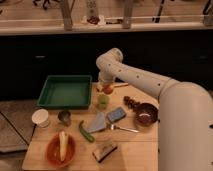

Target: Place apple in plastic cup

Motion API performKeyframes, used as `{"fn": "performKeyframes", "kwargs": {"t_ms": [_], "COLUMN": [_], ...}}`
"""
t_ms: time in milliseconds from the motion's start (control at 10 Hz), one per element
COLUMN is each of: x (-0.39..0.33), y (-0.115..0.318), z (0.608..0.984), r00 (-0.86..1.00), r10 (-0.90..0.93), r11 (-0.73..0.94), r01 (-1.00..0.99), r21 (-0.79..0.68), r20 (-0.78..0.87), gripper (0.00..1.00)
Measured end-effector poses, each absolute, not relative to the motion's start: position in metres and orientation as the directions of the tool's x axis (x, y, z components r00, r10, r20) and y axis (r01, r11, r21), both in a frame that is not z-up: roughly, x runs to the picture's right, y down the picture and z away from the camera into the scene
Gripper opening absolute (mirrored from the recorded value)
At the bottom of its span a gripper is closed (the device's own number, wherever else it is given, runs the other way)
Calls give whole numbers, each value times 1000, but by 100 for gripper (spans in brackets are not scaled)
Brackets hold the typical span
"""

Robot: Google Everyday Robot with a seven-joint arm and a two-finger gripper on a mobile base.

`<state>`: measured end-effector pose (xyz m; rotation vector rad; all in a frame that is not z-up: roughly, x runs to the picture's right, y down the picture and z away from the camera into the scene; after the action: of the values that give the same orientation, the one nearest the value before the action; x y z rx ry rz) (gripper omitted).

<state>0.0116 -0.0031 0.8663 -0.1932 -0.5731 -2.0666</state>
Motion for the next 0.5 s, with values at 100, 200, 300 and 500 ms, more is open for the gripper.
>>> {"fn": "performKeyframes", "kwargs": {"t_ms": [100,200,300,500], "x": [8,-1,-2,-8], "y": [0,2,4,10], "z": [866,866,865,866], "r00": [-521,-515,-510,-501], "r10": [-763,-762,-758,-753], "r11": [-427,-422,-421,-414], "r01": [850,855,858,864], "r21": [307,301,293,285], "r20": [383,393,407,427], "gripper": [0,0,0,0]}}
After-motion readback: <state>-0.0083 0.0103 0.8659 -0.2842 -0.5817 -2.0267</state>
